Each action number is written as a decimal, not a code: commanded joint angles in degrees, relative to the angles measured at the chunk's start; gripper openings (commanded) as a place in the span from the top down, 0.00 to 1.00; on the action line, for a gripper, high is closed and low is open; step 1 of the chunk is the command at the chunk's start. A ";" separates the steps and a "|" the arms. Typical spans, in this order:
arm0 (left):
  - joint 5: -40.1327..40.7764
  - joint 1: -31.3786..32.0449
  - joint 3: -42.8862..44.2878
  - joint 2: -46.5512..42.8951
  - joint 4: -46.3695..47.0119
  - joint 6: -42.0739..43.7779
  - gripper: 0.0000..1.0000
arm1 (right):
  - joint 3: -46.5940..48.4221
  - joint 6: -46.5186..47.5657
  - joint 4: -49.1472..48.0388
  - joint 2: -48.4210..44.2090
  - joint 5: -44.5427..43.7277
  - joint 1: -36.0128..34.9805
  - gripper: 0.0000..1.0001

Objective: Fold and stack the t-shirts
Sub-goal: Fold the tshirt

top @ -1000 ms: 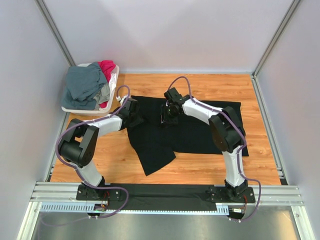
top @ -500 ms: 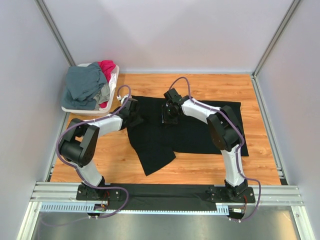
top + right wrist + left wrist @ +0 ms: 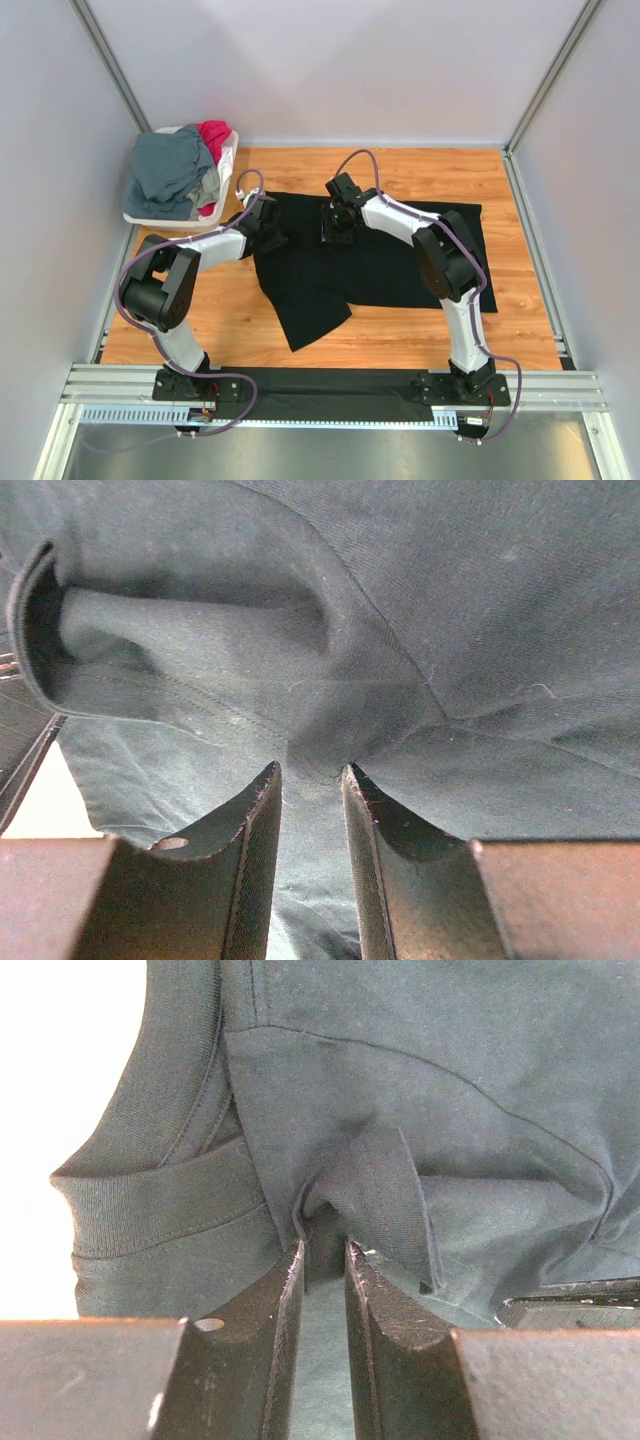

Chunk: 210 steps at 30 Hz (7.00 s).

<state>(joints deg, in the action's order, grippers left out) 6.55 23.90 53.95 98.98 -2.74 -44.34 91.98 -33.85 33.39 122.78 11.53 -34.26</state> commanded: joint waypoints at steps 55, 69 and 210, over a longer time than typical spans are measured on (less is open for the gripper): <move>1.36 5.71 -2.10 -9.59 -14.73 -7.07 0.22 | -5.06 8.71 10.82 -6.33 4.99 0.33 1.00; 2.68 6.95 -4.04 -13.19 -18.35 -10.25 1.00 | -3.04 8.62 11.79 -7.20 4.20 0.42 1.00; -10.31 -11.16 73.06 41.57 -21.18 2.14 0.89 | 45.66 19.17 12.76 17.27 -10.65 40.85 0.49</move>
<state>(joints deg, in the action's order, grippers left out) 0.86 13.06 128.33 145.91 -31.62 -47.99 138.34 -16.25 48.80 148.59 -0.78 6.57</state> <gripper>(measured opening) 0.097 0.495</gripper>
